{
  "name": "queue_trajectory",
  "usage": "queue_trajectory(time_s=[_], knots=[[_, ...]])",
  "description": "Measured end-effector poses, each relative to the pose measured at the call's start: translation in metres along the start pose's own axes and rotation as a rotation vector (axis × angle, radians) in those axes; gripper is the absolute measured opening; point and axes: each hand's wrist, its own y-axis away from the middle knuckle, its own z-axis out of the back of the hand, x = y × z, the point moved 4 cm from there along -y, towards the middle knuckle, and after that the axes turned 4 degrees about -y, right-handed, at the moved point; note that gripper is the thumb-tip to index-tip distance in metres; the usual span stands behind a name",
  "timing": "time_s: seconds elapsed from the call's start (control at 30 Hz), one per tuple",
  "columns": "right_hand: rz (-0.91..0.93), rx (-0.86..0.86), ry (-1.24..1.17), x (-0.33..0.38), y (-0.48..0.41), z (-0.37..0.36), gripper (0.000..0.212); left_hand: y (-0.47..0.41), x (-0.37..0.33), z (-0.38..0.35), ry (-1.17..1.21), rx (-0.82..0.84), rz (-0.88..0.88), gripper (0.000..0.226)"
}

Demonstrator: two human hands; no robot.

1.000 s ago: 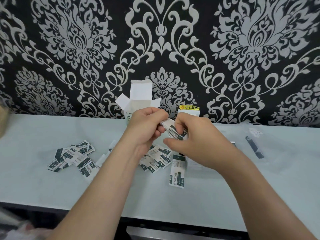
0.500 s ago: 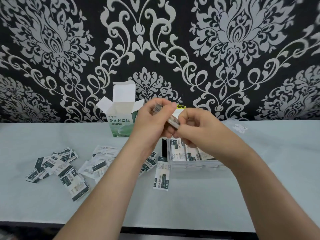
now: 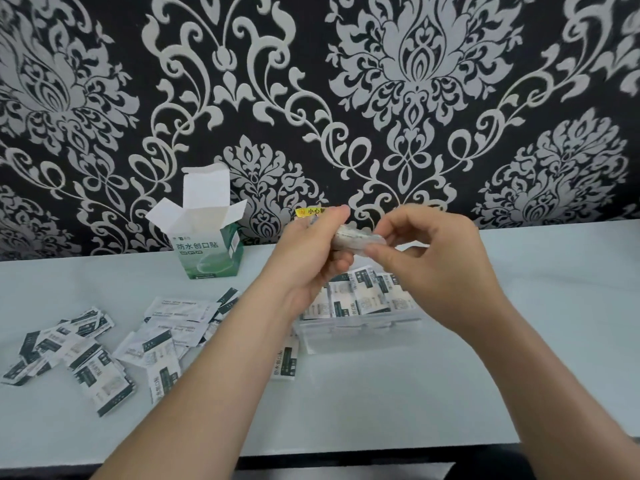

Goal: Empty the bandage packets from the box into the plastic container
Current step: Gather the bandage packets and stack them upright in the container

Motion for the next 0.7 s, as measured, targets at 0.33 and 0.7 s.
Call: queue_trajectory(time_s=[0.33,0.7], knots=[[0.044,0.203,0.638,-0.027,-0.005,0.032,0.016,-0.008,0.008,-0.011,-1.293,0.006,-0.374,0.016],[0.066,0.769,1.025,-0.034,-0.021,-0.009,0.03,-0.014,0.024,-0.022,-1.464,0.221,-0.364,0.025]])
